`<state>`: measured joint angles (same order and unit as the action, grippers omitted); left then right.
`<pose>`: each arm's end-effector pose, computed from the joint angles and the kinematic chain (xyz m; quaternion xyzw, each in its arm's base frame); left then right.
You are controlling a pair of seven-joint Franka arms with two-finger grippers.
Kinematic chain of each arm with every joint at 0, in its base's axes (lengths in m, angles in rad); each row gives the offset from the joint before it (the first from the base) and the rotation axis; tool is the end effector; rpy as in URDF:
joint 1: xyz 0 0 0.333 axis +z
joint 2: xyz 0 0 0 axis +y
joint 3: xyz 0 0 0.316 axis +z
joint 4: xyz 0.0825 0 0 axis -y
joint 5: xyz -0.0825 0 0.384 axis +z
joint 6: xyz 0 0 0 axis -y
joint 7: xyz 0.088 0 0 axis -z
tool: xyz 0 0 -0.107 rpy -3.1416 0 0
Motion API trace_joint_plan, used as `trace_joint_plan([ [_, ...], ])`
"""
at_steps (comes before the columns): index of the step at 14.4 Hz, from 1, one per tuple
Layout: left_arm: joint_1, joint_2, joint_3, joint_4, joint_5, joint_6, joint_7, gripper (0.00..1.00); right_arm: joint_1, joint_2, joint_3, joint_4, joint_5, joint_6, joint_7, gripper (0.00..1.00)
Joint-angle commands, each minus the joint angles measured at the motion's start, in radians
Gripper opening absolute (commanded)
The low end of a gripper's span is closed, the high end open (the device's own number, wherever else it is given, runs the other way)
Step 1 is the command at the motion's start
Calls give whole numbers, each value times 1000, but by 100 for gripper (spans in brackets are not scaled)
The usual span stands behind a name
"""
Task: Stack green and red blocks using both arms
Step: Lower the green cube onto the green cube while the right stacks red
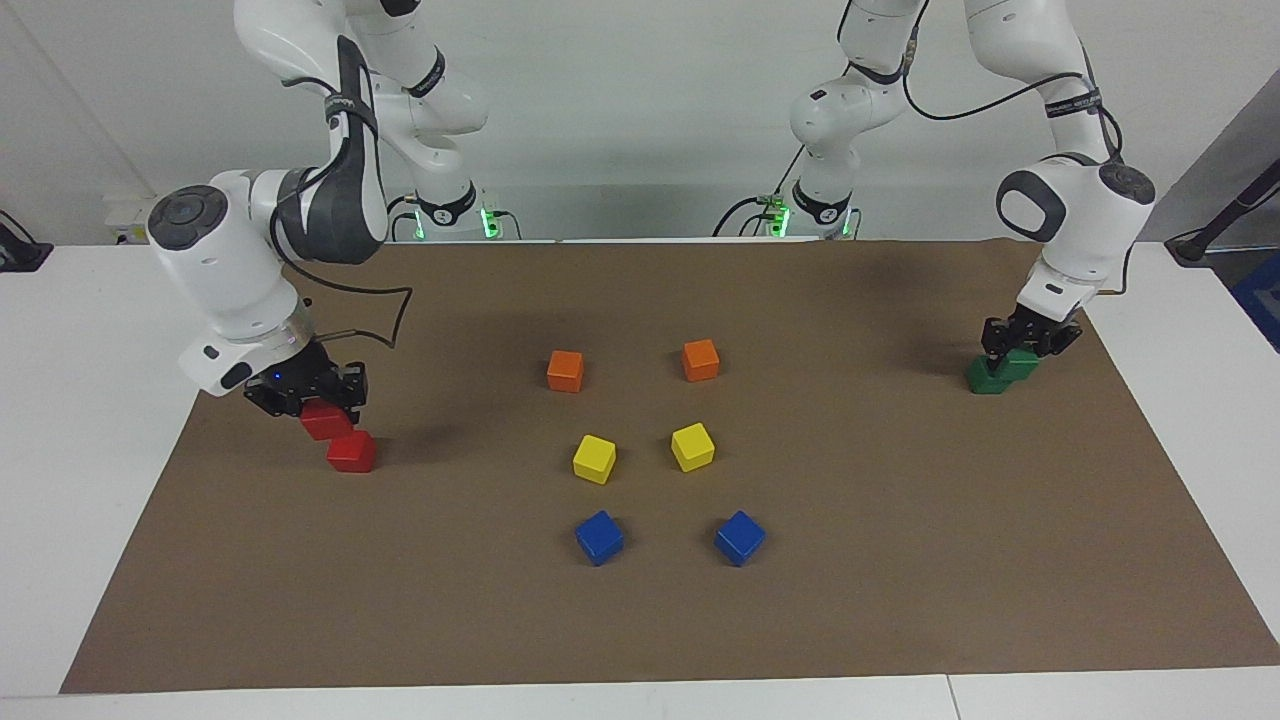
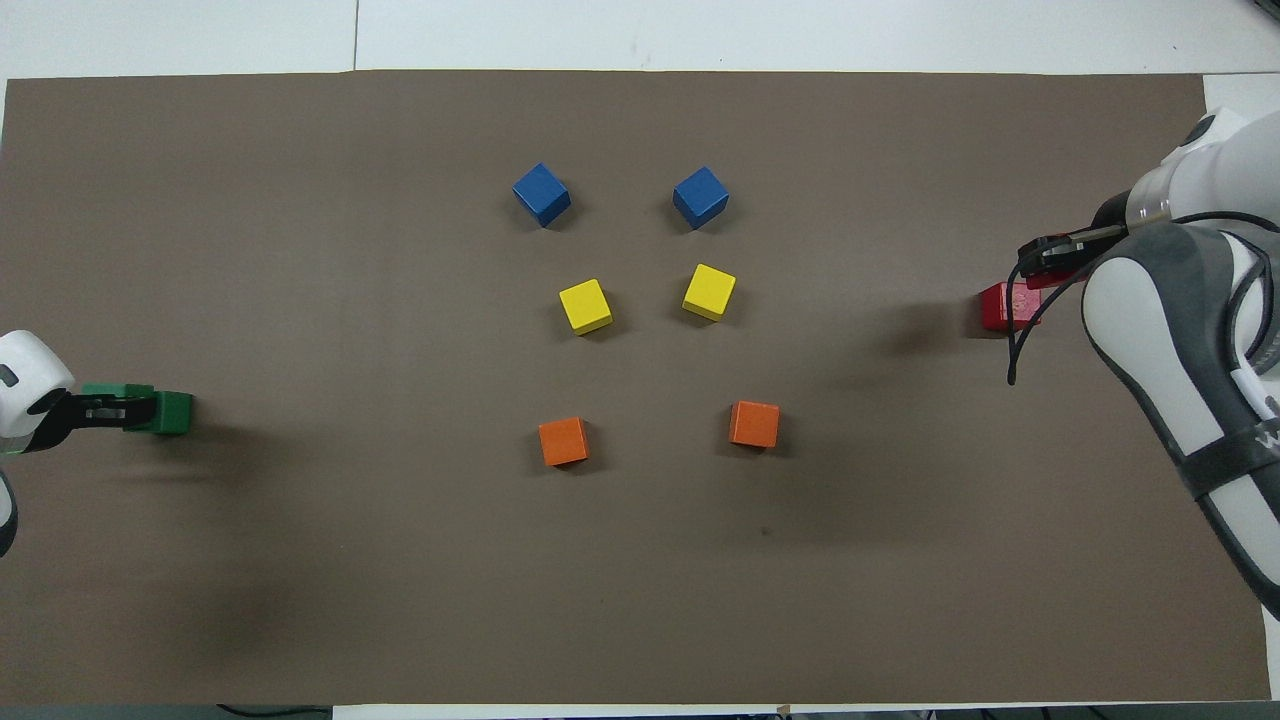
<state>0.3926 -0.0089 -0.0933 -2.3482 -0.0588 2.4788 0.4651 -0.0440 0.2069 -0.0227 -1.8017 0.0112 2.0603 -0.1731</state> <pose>0.4922 0.1521 0.3484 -0.9955 0.0608 -0.0718 0.0081 0.6205 -0.0401 0.4350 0.9984 0.0510 0.0260 0.0004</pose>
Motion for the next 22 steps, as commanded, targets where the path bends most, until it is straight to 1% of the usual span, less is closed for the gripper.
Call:
trace_joint_plan([
  [1, 14, 15, -11, -11, -18, 19, -25, 0, -42, -17, 12, -54, -7, 49, -25, 0],
  [6, 11, 23, -11, -11, -30, 14, -29, 0, -60, -15, 12, -114, -7, 133, -31, 0],
  [11, -1, 55, -11, -11, -30, 11, -29, 0, -56, -6, 13, -122, -3, 138, 10, 0],
  [12, -3, 64, -11, -11, -30, 11, -28, 3, -54, -1, 14, -123, -3, 138, 20, 0],
  [13, -3, 66, -9, -11, -30, 11, -23, 40, -54, 2, 12, -122, -3, 138, 21, 0],
  [14, -3, 66, -11, -11, -30, 11, -19, 94, -54, 6, 12, -122, -3, 139, 26, 0],
  [15, -3, 66, -11, -10, -30, 11, -17, 100, -53, 14, 12, -122, -3, 144, 32, 0],
  [17, -5, 67, -11, -5, -29, 8, -19, 100, -53, 15, 13, -148, -3, 188, 35, 0],
  [22, -18, 69, -11, 6, -27, -3, -17, 100, -53, 29, 12, -150, -3, 196, 63, 0],
])
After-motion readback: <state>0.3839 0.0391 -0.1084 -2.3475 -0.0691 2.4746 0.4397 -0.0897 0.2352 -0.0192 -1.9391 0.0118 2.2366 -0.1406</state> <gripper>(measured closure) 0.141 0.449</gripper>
